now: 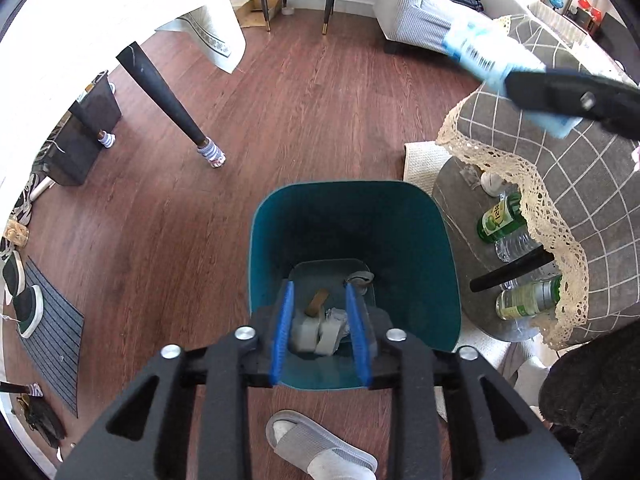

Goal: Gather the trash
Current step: 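Carry the SanDisk packaging and blue tissue pack over the teal bin, then open the left gripper over the bin while the right gripper releases the tissue pack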

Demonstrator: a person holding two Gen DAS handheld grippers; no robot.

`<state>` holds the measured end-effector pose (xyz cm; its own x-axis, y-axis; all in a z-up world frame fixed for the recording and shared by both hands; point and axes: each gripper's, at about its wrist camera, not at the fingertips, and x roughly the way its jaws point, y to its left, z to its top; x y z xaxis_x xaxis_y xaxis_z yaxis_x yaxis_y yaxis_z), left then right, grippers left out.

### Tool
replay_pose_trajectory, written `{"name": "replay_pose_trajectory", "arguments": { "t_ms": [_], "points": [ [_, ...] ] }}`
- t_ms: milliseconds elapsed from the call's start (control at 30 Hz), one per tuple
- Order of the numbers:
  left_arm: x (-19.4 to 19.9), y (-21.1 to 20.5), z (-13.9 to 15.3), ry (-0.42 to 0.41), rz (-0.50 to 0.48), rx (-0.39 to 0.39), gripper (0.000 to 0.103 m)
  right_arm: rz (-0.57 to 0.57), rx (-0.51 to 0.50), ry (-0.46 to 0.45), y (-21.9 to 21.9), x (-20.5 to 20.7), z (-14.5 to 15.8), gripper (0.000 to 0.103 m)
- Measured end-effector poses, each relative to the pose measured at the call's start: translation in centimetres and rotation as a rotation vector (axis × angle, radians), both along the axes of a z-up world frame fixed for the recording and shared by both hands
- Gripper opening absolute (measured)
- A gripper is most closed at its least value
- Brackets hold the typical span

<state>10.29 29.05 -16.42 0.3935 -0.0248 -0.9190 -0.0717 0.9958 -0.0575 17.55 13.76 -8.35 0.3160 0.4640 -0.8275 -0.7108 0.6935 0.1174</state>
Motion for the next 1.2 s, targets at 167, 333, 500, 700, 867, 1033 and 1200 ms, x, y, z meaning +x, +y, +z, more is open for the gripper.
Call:
{"name": "replay_pose_trajectory", "arguments": {
  "t_ms": [167, 333, 500, 700, 867, 1033, 1200],
  "points": [
    [-0.6, 1.1, 1.4, -0.048, 0.029, -0.021, 0.048, 0.002, -0.023, 0.02, 0.4, 0.1, -1.2, 0.051],
    [-1.2, 2.0, 3.2, -0.103, 0.046, -0.037, 0.065, 0.01, -0.052, 0.045, 1.3, 0.0, -2.9, 0.051],
    [-1.8, 2.5, 5.0, -0.157, 0.051, -0.04, 0.071, 0.025, -0.082, 0.073, 2.4, -0.2, -4.4, 0.051],
    [-2.3, 2.5, 7.3, -0.229, 0.057, -0.026, 0.075, 0.037, -0.114, 0.135, 3.6, -0.3, -6.9, 0.051],
    [-2.6, 2.2, 9.3, -0.28, 0.068, -0.015, 0.075, 0.051, -0.152, 0.168, 4.0, -0.8, -8.6, 0.051],
    [-3.1, 2.0, 11.3, -0.331, 0.077, 0.002, 0.072, 0.06, -0.187, 0.177, 3.9, -1.4, -9.4, 0.051],
    [-3.5, 1.8, 13.3, -0.382, 0.076, 0.007, 0.06, 0.072, -0.201, 0.186, 3.5, -1.7, -10.1, 0.061]
  ]
}}
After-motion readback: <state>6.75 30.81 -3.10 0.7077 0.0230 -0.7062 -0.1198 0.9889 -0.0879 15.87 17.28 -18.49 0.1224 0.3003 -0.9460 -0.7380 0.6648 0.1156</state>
